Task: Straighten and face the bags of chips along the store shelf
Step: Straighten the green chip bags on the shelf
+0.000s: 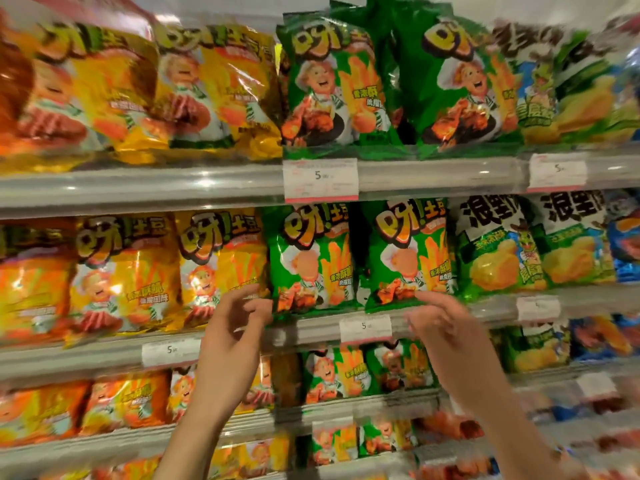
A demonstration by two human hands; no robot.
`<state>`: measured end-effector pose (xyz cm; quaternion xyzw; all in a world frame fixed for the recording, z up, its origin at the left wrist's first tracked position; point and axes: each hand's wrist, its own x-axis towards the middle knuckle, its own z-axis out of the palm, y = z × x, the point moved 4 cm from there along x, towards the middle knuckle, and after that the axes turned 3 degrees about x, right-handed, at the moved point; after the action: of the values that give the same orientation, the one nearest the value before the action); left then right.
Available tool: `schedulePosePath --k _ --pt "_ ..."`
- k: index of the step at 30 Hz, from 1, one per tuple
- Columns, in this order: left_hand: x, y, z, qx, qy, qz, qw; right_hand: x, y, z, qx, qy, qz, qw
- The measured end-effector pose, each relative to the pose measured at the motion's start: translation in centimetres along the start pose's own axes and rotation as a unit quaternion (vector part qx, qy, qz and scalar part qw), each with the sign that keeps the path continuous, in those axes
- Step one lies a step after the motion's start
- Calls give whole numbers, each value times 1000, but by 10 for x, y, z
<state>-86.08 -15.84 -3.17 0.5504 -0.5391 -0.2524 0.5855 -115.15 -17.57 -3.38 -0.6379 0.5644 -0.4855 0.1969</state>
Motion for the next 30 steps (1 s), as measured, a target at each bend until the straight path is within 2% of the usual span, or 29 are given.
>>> schedulePosePath --k 2,5,7,10,12,16,21,27,30 --pt "4 1 3 23 32 12 999 13 -8 10 -5 -6 -32 999" --pt "17 6 16 67 51 39 996 34 -22 36 97 -102 8 990" --pt "31 12 29 114 42 65 991 51 -28 55 95 -133 12 986" --pt "48 23 50 212 48 95 971 76 -40 77 81 -150 28 985" --pt "55 27 61 227 59 91 968 89 -43 87 106 -149 52 982" --pt "74 28 72 204 96 52 973 101 -40 91 137 -116 70 981" --pt "95 33 70 166 132 -5 977 97 -38 91 132 -119 56 982" --pt "104 36 58 134 134 0 982 95 -53 88 193 -136 74 969" --pt "107 33 55 79 110 -40 990 97 -58 91 205 -124 73 968"
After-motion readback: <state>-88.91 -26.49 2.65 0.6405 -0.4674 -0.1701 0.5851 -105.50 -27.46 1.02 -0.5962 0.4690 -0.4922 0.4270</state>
